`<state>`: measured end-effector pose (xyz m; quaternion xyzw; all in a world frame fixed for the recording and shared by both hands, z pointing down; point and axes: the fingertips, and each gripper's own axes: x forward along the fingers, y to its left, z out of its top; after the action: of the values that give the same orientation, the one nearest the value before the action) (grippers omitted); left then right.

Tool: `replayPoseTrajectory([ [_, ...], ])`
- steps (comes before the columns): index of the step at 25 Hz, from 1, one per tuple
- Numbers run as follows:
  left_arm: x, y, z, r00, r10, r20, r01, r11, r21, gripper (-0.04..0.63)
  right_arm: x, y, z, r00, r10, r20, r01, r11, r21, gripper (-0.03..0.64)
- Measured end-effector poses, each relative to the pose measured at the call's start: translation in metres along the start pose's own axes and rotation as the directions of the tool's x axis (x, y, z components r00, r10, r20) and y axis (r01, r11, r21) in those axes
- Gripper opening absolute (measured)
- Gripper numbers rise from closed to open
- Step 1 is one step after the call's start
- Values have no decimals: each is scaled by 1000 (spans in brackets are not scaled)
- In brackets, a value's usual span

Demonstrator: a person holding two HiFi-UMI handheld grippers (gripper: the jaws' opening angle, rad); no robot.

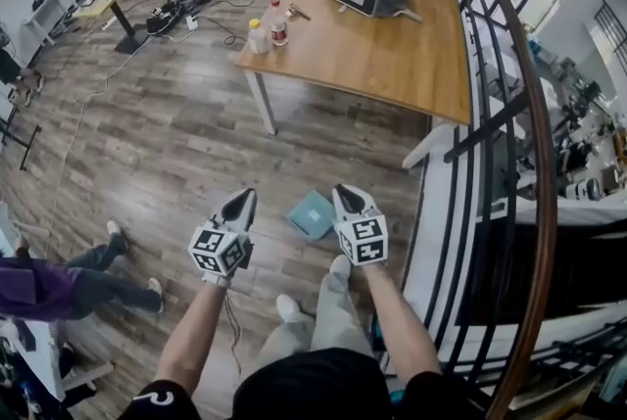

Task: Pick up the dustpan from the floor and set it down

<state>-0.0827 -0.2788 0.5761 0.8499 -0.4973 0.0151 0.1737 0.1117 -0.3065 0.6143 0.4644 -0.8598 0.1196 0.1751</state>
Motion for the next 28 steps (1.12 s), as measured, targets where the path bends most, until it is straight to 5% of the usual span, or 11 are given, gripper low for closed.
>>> replayPoseTrajectory([
  [3, 8, 0, -20, 1000, 6, -9, -6, 1000, -8, -2, 8, -4, -23, 1000, 1, -14, -1, 1000, 5, 0],
  [6, 17, 1, -45, 1000, 9, -3, -9, 1000, -15, -2, 19, -8, -51, 999, 15, -29, -15, 1000, 4, 106],
  [10, 29, 2, -76, 1000, 13, -13, -13, 1000, -27, -2, 35, -16, -100, 997, 11, -71, -12, 1000, -4, 155],
  [20, 38, 2, -133, 999, -3, -50, 1, 999, -41, -2, 64, -22, -230, 955, 30, -294, -22, 999, 31, 196],
  [28, 37, 7, -167, 997, -1, -82, -4, 999, -55, -2, 90, -34, -293, 934, 24, -356, -1, 998, 64, 212],
])
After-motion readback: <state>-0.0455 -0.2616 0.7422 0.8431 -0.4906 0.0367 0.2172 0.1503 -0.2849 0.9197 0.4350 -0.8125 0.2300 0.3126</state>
